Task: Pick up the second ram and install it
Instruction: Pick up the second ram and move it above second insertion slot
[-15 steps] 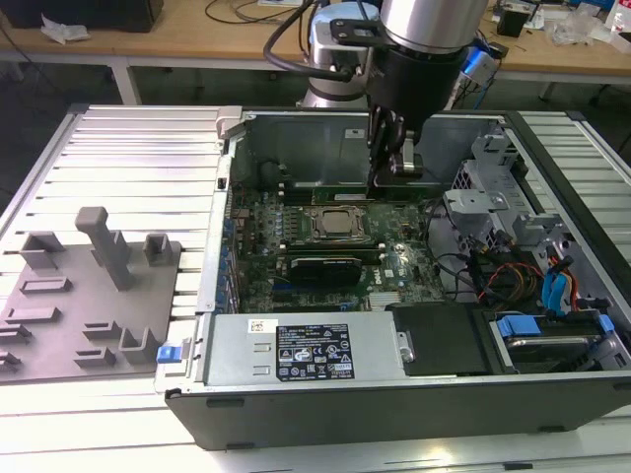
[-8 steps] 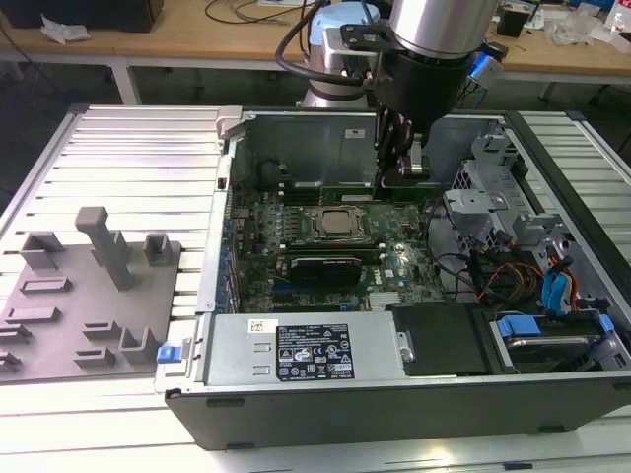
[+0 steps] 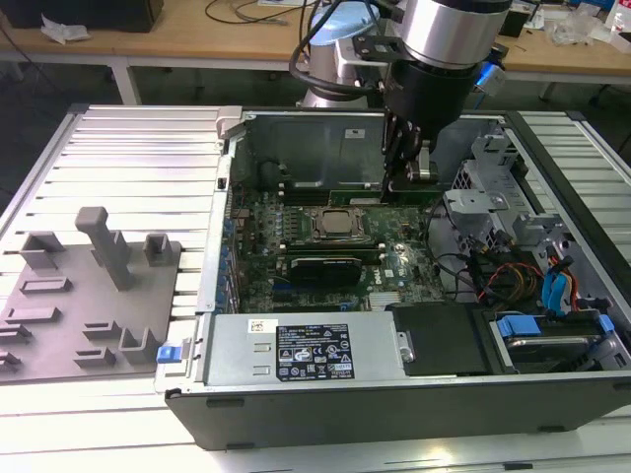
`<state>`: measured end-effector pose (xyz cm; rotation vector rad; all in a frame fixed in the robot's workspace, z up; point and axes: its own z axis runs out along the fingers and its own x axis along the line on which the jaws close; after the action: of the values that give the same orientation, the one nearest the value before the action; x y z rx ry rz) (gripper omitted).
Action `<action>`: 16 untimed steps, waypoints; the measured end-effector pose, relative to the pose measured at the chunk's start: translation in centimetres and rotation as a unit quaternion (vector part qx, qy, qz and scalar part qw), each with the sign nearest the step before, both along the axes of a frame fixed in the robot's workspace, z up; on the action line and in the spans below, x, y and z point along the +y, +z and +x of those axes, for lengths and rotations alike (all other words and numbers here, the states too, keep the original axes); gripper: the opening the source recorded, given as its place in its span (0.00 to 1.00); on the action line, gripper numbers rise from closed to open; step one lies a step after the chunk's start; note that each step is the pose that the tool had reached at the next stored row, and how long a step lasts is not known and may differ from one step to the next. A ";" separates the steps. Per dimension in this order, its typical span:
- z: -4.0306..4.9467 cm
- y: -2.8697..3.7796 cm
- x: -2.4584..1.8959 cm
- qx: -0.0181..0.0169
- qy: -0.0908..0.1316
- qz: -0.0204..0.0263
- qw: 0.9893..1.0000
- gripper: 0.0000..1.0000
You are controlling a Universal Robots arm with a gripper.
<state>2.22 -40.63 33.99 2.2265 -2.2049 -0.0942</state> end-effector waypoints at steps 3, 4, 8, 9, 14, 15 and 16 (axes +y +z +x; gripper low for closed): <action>0.08 -0.56 0.18 0.000 0.000 0.000 1.000 0.13; 0.05 -0.63 0.23 0.000 0.000 0.000 1.000 0.13; -0.52 -0.81 0.42 0.000 0.000 0.000 1.000 0.13; -0.52 -0.82 0.43 0.000 0.000 0.000 1.000 0.13; -0.52 -0.82 0.43 0.000 0.000 0.000 1.000 0.13; -0.52 -0.82 0.43 0.000 0.000 0.000 1.000 0.13; -0.52 -0.83 0.43 0.000 0.000 0.000 1.000 0.13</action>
<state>1.71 -40.20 33.16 2.2265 -2.2048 -0.0946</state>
